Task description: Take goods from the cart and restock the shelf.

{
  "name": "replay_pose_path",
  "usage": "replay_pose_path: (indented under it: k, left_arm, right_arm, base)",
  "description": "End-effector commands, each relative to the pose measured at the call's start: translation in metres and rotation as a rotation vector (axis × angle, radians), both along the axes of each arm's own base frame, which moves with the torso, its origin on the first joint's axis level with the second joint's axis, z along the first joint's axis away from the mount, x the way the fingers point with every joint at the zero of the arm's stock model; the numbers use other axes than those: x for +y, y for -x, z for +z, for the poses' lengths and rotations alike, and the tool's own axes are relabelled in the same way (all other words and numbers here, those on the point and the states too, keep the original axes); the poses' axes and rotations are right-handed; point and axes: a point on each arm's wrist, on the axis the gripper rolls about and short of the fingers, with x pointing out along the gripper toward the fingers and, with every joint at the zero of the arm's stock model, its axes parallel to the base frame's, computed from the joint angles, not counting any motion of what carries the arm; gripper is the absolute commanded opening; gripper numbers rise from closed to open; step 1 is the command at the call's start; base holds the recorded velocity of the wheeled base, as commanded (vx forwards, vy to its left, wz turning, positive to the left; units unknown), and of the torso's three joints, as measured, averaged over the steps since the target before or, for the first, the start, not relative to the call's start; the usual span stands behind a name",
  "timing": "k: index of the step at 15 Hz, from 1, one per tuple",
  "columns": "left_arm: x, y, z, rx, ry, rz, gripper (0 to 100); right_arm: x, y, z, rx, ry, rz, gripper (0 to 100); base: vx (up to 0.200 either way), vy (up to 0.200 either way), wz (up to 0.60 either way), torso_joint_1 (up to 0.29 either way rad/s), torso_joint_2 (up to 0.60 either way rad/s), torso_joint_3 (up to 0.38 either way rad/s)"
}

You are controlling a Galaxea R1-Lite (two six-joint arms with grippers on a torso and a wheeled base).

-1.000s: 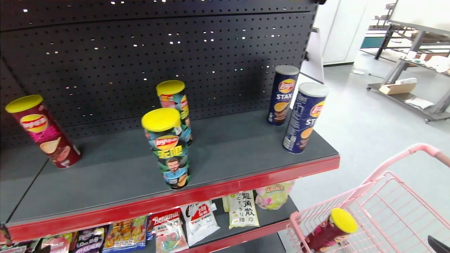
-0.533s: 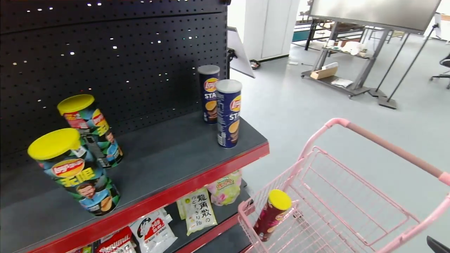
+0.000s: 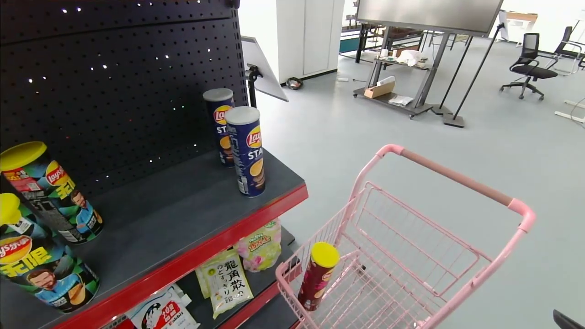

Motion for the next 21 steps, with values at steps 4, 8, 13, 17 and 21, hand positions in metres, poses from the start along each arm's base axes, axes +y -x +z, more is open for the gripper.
replay_pose_path:
  k: [4,8,13,17,21]
  left_arm:
    - [0.004,0.028,-0.028,-0.112,0.022,-0.031,100]
    - [0.005,0.033,-0.038,-0.132,0.024,-0.036,100]
    - [0.005,0.033,-0.038,-0.133,0.02,-0.029,100]
    - [0.005,0.033,-0.038,-0.134,0.019,-0.028,100]
    - [0.006,0.032,-0.036,-0.138,0.011,-0.005,100]
  right_arm:
    - [0.0,-0.001,-0.001,0.013,0.005,-0.004,100]
    - [0.0,-0.003,-0.003,0.031,0.004,-0.003,100]
    - [0.0,-0.005,-0.005,0.048,0.003,0.003,100]
    - [0.0,-0.007,-0.005,0.06,0.003,0.003,100]
    - [0.002,-0.02,-0.002,0.105,-0.024,0.028,100]
  base:
    - [0.0,0.0,0.0,-0.092,0.21,0.123]
    - [0.0,0.0,0.0,-0.14,0.34,0.196]
    - [0.0,0.0,0.0,-0.141,0.36,0.213]
    - [0.0,0.0,0.0,-0.144,0.38,0.234]
    - [0.0,0.0,0.0,-0.129,0.36,0.228]
